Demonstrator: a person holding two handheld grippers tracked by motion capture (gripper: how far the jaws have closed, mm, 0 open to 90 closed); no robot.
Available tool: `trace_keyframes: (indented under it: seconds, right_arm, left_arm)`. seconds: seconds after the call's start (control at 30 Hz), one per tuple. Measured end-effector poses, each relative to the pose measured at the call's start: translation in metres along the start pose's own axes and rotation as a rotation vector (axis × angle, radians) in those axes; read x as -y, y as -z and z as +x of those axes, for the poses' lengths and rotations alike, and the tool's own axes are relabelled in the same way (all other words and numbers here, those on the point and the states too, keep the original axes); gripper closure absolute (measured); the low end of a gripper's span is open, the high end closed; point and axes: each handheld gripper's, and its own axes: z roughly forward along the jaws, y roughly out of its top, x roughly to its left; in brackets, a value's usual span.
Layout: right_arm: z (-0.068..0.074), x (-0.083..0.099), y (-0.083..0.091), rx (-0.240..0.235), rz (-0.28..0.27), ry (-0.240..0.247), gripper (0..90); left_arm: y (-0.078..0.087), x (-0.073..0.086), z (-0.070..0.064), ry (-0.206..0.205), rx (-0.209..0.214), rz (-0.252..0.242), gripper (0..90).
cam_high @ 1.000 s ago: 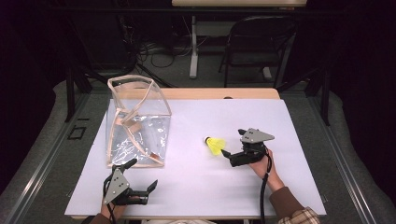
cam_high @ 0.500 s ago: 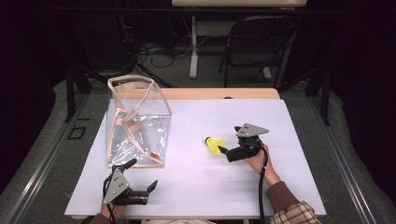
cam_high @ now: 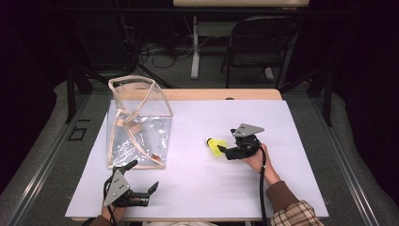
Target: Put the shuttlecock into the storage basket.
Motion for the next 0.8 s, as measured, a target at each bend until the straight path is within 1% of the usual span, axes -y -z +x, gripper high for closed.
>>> trace_keyframes:
  seconds: [0.27,0.33,0.4,0.5,0.67,0.8]
  right_arm:
    - [0.000,0.002,-0.009,-0.003,0.055,0.015,36.8]
    - [0.000,0.003,-0.011,-0.001,0.063,0.015,41.8]
    - [0.000,0.003,-0.012,0.004,0.076,0.018,44.9]
    - [0.000,0.004,-0.014,-0.006,0.093,0.023,45.8]
    - [0.000,0.005,-0.016,-0.013,0.102,0.021,45.8]
    - [0.000,0.006,-0.021,-0.013,0.100,0.002,51.9]
  left_arm:
    - [0.000,0.000,0.000,-0.001,-0.003,0.000,0.0]
    - [0.000,0.000,0.000,-0.001,-0.003,0.000,0.0]
    - [0.000,0.000,0.000,-0.005,-0.003,0.006,0.0]
    - [0.000,0.000,0.000,-0.005,-0.002,0.006,0.0]
    - [0.000,0.000,0.000,-0.006,-0.002,0.009,0.0]
    - [0.000,0.000,0.000,-0.005,-0.002,0.009,0.0]
